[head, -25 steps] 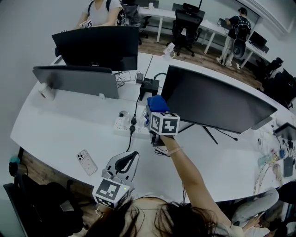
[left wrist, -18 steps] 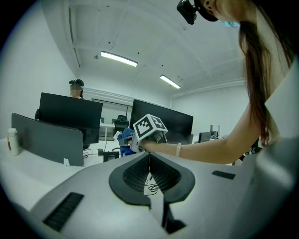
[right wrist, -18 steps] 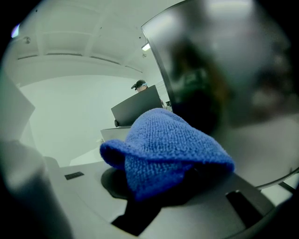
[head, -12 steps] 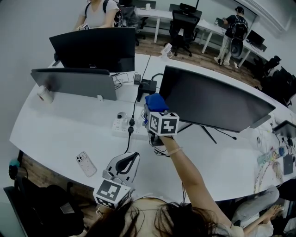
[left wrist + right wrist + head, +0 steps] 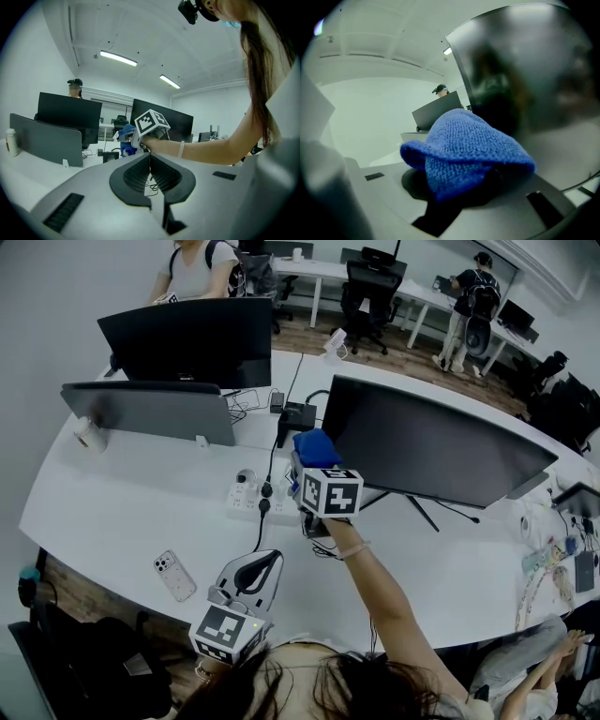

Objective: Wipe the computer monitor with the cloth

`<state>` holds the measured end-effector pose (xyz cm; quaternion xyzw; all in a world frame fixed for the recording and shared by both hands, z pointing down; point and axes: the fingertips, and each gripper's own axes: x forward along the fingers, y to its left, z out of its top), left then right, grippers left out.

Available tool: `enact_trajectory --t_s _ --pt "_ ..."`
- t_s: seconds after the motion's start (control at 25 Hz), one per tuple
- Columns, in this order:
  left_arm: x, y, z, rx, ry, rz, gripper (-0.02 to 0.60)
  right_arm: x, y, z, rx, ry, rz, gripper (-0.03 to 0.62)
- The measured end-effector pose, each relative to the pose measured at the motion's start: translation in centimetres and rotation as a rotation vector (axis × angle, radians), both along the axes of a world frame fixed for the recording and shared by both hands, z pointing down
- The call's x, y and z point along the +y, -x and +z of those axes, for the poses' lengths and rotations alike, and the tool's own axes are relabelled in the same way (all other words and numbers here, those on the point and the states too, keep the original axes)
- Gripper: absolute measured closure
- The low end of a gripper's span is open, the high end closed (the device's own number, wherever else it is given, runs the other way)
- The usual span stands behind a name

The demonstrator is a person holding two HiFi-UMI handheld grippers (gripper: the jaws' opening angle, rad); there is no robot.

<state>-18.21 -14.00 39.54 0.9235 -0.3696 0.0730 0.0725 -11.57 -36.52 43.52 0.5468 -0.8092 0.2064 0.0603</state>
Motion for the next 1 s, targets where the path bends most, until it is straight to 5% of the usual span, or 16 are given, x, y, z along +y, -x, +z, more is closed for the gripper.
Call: enact_trajectory --t_s 1.0 --pt "-0.2 -0.4 0.2 0.006 0.015 0.01 0.572 0.2 -0.7 -3.8 -0.018 -0.099 0.073 0.493"
